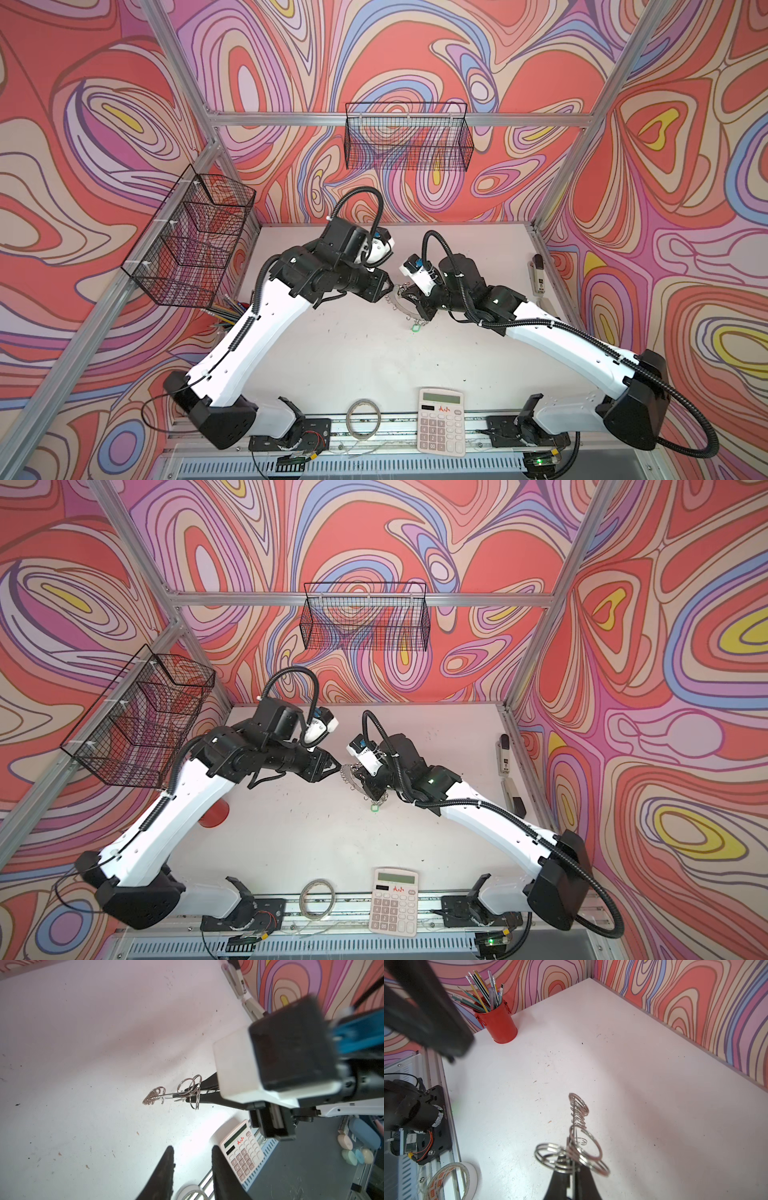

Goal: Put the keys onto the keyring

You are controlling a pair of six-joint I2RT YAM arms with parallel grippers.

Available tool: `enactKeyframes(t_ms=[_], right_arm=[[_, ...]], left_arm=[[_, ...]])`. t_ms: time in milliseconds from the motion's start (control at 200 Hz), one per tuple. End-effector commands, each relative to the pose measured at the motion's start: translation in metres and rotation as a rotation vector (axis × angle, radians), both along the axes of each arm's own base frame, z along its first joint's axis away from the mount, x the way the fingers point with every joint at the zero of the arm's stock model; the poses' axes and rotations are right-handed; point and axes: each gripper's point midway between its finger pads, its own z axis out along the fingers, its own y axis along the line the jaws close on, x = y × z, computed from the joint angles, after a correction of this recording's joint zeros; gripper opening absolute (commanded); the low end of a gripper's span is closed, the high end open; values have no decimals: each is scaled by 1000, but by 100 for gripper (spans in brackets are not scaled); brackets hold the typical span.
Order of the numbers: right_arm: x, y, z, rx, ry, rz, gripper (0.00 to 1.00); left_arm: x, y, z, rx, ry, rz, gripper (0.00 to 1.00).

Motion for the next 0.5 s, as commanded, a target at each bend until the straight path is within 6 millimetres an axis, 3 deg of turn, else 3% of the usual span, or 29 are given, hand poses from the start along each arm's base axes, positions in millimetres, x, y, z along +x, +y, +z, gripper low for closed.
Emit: enactKeyframes(t_ms=[0,240,496], right_arm=[[-2,7,23,92,-21,14,0],[-7,13,38,151,25,25,0],[-11,19,46,190,108,21,0]], left_arm=[[-1,-5,19,-122,-49,13,39],[11,-15,4,-307,-77,105,32],[19,-15,-10,-324,-103,131,31]])
